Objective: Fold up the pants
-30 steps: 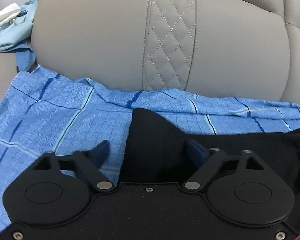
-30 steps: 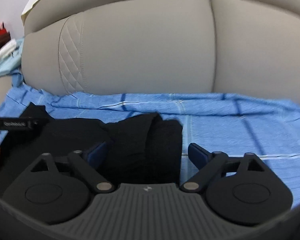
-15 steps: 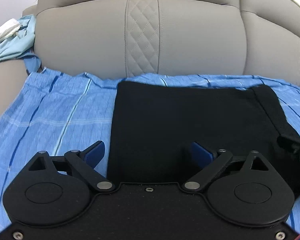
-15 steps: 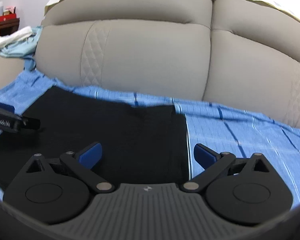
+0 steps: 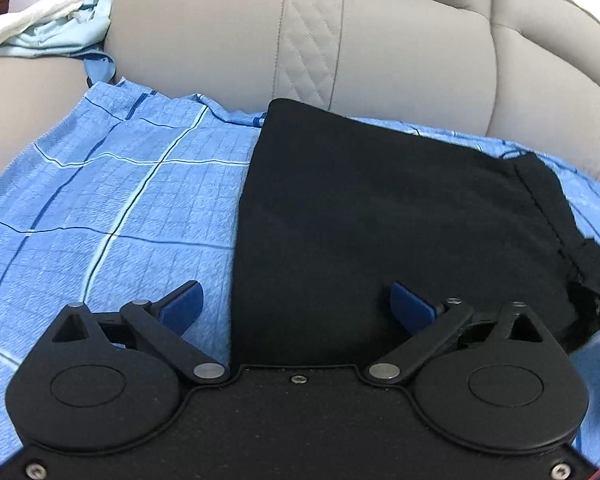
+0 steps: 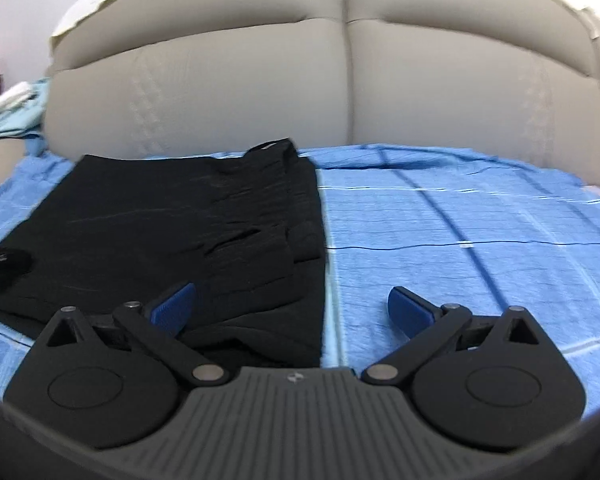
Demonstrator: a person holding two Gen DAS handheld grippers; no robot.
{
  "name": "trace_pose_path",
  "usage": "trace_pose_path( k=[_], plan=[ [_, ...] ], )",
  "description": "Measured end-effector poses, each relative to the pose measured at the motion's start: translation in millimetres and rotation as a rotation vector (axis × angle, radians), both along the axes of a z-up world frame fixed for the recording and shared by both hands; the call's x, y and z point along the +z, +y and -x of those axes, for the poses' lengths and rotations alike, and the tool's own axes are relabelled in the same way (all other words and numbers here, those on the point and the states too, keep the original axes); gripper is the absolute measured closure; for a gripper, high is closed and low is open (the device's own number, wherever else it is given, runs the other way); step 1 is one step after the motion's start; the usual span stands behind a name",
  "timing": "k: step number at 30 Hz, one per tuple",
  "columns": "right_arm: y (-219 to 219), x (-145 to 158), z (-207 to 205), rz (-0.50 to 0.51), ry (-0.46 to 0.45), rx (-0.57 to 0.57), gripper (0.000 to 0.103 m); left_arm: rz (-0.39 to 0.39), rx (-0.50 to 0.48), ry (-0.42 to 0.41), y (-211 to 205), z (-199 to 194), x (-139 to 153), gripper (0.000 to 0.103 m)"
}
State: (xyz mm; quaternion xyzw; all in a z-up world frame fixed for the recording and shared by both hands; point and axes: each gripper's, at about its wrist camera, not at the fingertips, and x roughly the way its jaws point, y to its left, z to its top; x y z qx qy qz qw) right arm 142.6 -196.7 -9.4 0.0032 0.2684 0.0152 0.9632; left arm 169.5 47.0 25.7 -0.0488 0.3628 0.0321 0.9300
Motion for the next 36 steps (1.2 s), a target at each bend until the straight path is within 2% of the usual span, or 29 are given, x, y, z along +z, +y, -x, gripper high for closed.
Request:
trace_pose_path(
  k=[4, 8, 12, 20, 25, 28, 36],
  plan=[
    [8, 2, 13, 0.038, -0.027, -0.07, 0.0, 0.005, 0.002, 0.001, 0, 11, 1, 0.002],
    [19, 7, 28, 0.071, -0.06, -0.083, 0.0, 0.025, 0.024, 0.01, 2, 17, 3, 0.002],
    [25, 8, 44, 0.093, -0.088, -0.062, 0.0, 0.002, 0.013, -0.009, -4, 28, 7, 0.002],
    [36, 2, 67, 0.038, -0.09, 0.047, 0.0, -0.012, -0.025, -0.048, -25, 49, 5, 0.0],
    [50, -9, 66, 0.042, -0.058, 0.082, 0.0, -0.037, -0.006, -0.029, -35, 50, -7, 0.0],
    [56, -14, 64, 0.059, -0.058, 0.084, 0.0, -0.089, -0.005, -0.039, -41, 52, -12, 0.0],
    [58, -15, 66, 0.06, -0.056, 0.125, 0.0, -0.085, -0.004, -0.062, -41, 54, -16, 0.0]
  ],
)
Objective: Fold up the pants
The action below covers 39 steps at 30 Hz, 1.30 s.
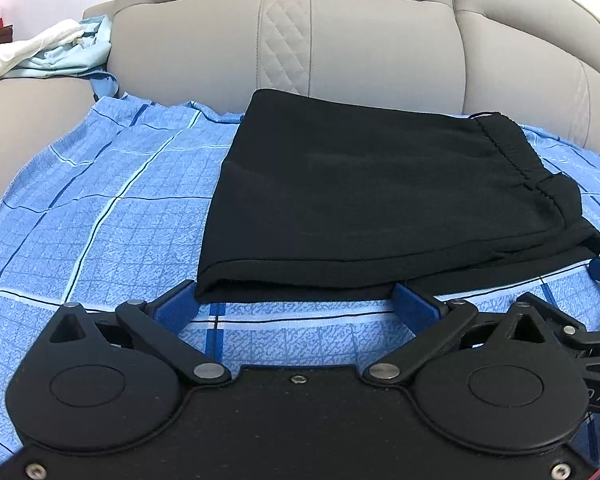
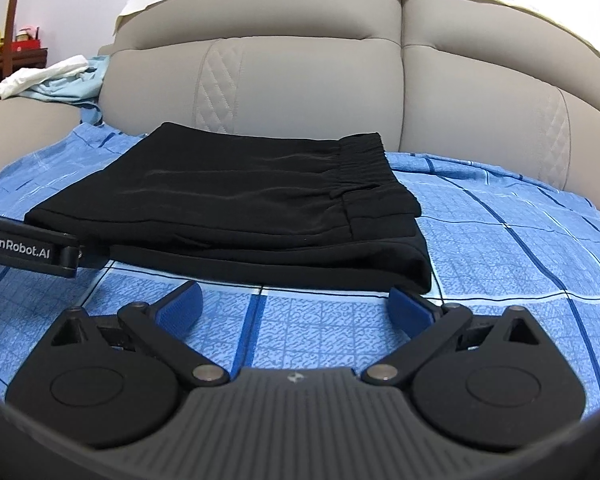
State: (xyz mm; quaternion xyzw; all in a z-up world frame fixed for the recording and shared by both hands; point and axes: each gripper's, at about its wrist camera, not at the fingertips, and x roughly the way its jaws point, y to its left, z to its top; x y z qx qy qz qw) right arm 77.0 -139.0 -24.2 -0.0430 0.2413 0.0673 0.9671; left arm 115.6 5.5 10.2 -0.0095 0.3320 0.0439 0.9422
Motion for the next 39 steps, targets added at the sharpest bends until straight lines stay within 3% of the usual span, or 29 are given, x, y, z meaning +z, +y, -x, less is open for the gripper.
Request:
trace_pose_path(
  k=[39],
  plan=[
    [-0.4, -0.6, -1.2, -0.002, 0.0, 0.013, 0.0, 0.001, 0.003, -0.02, -0.7, 3.8, -1.0, 0.0]
  ],
)
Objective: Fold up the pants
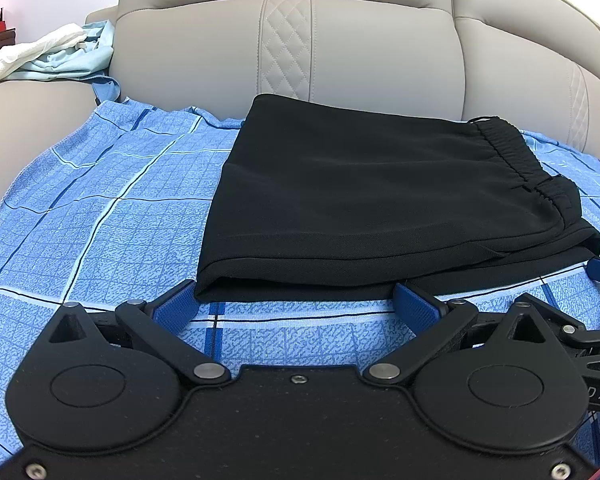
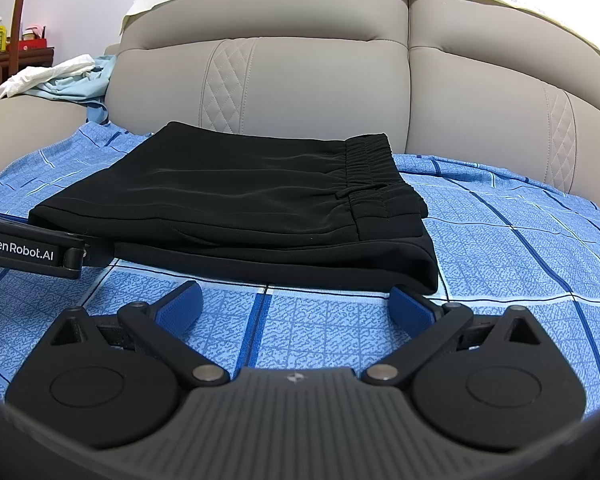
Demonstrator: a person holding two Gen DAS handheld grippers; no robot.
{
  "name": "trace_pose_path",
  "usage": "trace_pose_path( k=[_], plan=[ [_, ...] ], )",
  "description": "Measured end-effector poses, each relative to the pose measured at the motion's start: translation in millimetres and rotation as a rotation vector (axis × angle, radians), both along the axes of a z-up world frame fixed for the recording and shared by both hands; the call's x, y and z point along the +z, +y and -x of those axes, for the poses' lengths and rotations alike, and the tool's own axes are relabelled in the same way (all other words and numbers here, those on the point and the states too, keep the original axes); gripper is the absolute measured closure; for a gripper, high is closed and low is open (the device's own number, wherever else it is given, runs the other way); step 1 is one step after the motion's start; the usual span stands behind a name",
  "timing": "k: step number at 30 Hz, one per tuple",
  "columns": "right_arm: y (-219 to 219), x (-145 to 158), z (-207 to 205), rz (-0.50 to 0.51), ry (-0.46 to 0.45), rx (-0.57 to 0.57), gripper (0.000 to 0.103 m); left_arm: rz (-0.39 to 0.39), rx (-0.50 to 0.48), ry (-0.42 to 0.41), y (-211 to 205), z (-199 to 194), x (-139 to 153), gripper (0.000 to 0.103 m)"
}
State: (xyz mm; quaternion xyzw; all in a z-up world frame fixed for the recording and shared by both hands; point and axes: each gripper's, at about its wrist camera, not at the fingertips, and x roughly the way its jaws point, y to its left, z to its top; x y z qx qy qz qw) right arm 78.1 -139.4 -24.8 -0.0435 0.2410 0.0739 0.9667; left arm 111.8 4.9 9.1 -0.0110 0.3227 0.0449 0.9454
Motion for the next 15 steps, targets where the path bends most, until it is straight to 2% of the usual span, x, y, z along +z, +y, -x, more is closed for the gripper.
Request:
trace_pose_path(
  k=[15],
  plan=[
    [0.1, -0.4, -0.2, 0.0, 0.0, 0.0, 0.0, 0.0, -0.002, -0.006, -1.4, 1.1, -0.2, 0.0]
  ],
)
